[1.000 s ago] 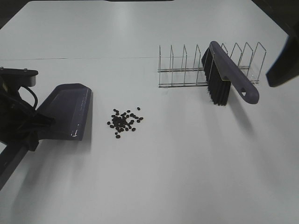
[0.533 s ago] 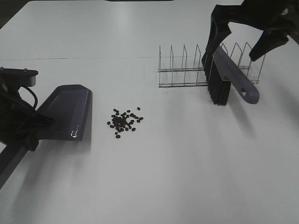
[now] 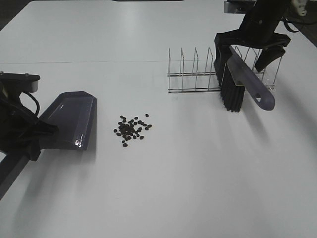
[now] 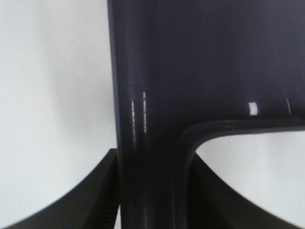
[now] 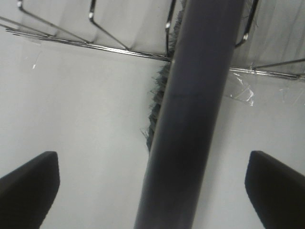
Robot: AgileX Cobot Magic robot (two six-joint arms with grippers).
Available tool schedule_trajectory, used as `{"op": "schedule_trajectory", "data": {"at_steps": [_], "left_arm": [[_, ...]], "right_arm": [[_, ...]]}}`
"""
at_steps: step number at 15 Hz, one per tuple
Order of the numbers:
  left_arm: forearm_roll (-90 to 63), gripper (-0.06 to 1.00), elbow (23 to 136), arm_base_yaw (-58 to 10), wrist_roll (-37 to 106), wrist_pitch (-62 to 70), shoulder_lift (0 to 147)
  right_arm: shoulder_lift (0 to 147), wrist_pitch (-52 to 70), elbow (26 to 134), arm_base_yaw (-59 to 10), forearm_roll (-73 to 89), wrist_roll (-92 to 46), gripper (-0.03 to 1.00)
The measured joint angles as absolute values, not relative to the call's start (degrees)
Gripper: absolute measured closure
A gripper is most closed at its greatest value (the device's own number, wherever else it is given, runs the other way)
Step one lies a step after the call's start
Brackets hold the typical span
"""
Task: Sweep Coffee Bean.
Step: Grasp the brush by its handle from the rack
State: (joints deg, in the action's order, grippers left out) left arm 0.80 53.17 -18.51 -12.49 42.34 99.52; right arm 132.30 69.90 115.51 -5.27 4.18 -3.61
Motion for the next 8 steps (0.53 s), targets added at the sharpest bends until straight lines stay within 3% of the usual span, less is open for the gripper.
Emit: {"op": "schedule_trajectory", "data": {"at_steps": [8], "left_arm": [[0.80,0.62,53.17,-18.51,-12.55,42.51,99.52]], "right_arm": [[139.06,69.90,118.60,-4.53,4.18,-5.10,-0.01]]}}
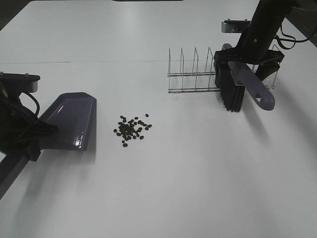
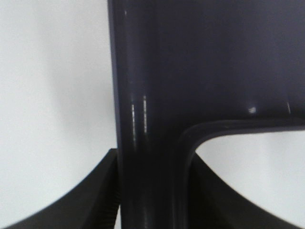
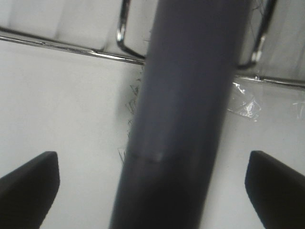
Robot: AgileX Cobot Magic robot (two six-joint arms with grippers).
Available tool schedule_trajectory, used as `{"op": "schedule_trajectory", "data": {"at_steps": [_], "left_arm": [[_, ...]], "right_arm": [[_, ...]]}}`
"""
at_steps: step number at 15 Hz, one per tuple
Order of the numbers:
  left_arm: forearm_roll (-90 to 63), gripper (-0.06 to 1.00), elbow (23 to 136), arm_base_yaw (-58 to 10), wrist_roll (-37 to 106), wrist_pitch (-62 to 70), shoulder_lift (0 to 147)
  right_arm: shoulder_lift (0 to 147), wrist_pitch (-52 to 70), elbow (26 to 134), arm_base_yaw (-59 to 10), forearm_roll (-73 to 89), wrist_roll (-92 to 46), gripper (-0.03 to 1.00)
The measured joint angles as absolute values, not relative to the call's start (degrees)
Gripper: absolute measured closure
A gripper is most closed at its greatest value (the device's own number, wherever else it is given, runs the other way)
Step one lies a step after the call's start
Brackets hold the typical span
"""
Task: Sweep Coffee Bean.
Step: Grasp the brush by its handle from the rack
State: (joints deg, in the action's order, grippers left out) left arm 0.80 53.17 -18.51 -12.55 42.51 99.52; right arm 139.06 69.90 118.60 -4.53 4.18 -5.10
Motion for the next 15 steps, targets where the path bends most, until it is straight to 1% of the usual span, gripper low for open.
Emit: {"op": "schedule_trajectory", "data": {"at_steps": [15], "left_arm": [[0.80,0.62,53.17,-18.51,-12.55,42.51,99.47]], "right_arm": [[139.23,69.90,118.60,-4.53,5.61,-5.10,-0.01]]}}
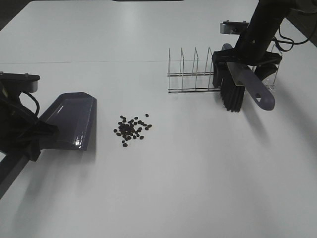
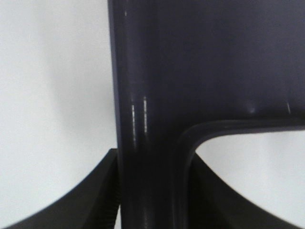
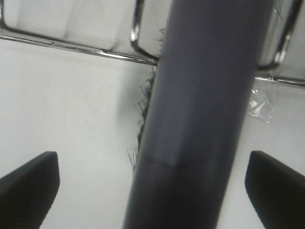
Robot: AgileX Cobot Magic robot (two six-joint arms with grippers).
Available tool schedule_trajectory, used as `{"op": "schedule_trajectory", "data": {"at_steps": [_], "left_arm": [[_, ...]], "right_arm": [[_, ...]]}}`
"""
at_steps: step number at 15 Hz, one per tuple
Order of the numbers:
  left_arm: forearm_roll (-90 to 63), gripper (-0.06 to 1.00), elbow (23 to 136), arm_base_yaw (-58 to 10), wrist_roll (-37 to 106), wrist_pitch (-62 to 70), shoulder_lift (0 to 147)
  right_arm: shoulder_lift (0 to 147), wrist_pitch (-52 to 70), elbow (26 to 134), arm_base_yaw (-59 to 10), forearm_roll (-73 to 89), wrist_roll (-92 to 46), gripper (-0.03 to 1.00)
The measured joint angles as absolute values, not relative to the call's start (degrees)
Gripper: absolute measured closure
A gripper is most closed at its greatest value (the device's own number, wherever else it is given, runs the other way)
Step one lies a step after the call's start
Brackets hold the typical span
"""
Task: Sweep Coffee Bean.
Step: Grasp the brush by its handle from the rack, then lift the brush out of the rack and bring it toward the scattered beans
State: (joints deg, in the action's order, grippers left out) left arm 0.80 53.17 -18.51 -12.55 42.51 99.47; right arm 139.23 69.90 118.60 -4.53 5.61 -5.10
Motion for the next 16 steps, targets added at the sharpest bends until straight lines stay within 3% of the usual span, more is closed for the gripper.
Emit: {"op": "schedule_trajectory", "data": {"at_steps": [2,4,5,7,16], "left_arm": [[0.80,0.62,53.17,-18.51,-12.55,42.51,99.47],[0.80,0.62,53.17,-18.51,-12.55,42.51,99.47],[0.80,0.62,53.17,-18.51,-12.55,42.51,99.47],[0.80,0.62,53.17,-18.51,-12.55,42.51,99.47],[0.80,0.62,53.17,-18.51,-13.01,42.51,99.47]], "right_arm": [[139.23,69.90,118.60,-4.53,5.61,-5.10,0.00],[139.23,69.90,118.60,-4.53,5.61,-4.35,0.12],[139.23,69.90,118.60,-4.53,5.61,-3.32,0.25],[139.23,69.90,118.60,-4.53,5.27,-1.20,0.63],[139.06,69.96,118.60,-4.47,4.01,-0.46,0.64]]}}
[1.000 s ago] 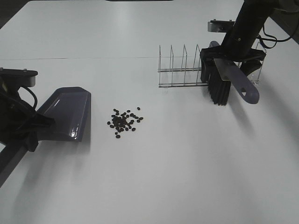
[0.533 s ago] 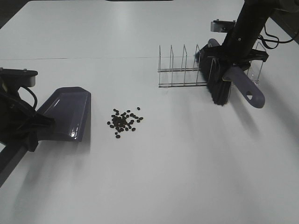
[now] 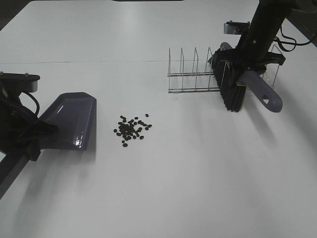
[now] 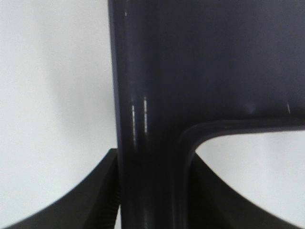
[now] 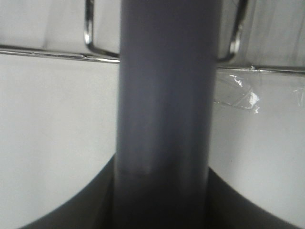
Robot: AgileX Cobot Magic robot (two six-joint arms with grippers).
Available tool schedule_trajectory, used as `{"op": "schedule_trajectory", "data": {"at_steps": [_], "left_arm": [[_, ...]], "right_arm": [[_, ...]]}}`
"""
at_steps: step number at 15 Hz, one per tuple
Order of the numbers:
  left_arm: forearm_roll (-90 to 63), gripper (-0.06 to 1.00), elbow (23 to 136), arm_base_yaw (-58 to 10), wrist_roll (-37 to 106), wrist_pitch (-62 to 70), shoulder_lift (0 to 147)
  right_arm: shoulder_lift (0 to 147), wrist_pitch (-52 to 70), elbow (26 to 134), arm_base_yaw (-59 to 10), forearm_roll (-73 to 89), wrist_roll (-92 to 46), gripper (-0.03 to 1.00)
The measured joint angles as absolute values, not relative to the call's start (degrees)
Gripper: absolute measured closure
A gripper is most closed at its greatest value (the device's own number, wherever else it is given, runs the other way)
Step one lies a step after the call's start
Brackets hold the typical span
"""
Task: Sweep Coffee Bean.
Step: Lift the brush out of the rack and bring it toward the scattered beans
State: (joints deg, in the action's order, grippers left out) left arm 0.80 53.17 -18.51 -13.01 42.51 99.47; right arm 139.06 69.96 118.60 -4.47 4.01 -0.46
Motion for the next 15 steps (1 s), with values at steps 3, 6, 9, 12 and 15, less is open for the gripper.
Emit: {"op": "schedule_trajectory", "data": {"at_steps": [3,6,9,12,15], "left_arm": [[0.80,0.62,53.17,-18.51,-15.01,42.51,99.47],[0.80,0.62,53.17,-18.62,-15.76,42.57,99.47],[0.97,0.62,53.17,-20.51,-15.99,42.80,99.47],[4.13,0.62,53.00,-22.52,-20.40,42.63,99.18],[5.56,0.62,49.33,-23.49,-21.94,40.62,98.78]], "right_arm": [[137.11,69.96,118.37,-4.47,4.07,0.00,0.64],[129.72,69.90,112.99,-4.47,3.95,0.00,0.64],[123.07,69.96,106.17,-4.47,3.84,0.46,0.64],[114.88,70.13,99.24,-5.16,3.44,0.86,0.64],[106.74,70.07,92.48,-8.77,2.58,1.78,0.64]]}}
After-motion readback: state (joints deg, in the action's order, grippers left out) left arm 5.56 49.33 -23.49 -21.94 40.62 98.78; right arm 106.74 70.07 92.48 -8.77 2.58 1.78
